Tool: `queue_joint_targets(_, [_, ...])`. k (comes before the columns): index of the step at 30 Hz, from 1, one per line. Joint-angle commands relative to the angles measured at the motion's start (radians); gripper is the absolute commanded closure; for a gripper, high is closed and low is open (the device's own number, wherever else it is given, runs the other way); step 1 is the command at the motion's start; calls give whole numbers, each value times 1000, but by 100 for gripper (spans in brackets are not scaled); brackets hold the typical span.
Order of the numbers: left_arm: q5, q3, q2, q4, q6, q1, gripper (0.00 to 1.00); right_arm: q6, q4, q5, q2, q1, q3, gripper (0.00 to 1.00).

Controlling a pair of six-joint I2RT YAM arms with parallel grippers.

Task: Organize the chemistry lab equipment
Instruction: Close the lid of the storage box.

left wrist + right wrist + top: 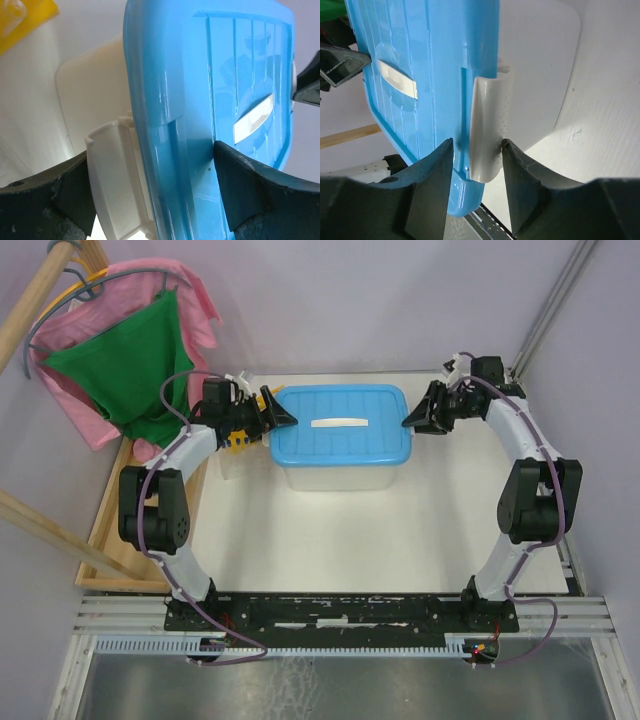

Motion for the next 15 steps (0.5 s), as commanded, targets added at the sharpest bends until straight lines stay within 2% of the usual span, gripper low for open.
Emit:
queue_joint_targets(1, [-67,67,-42,-106,118,-35,10,-94,-131,-29,-42,72,112,58])
queue_joint_targets(8, [-89,138,-23,-186,141,-55,11,-152,-237,50,-16,130,181,58])
queue_joint_targets(15, [-189,260,-3,-338,209,-96,12,-165,-274,134,2,182,210,59])
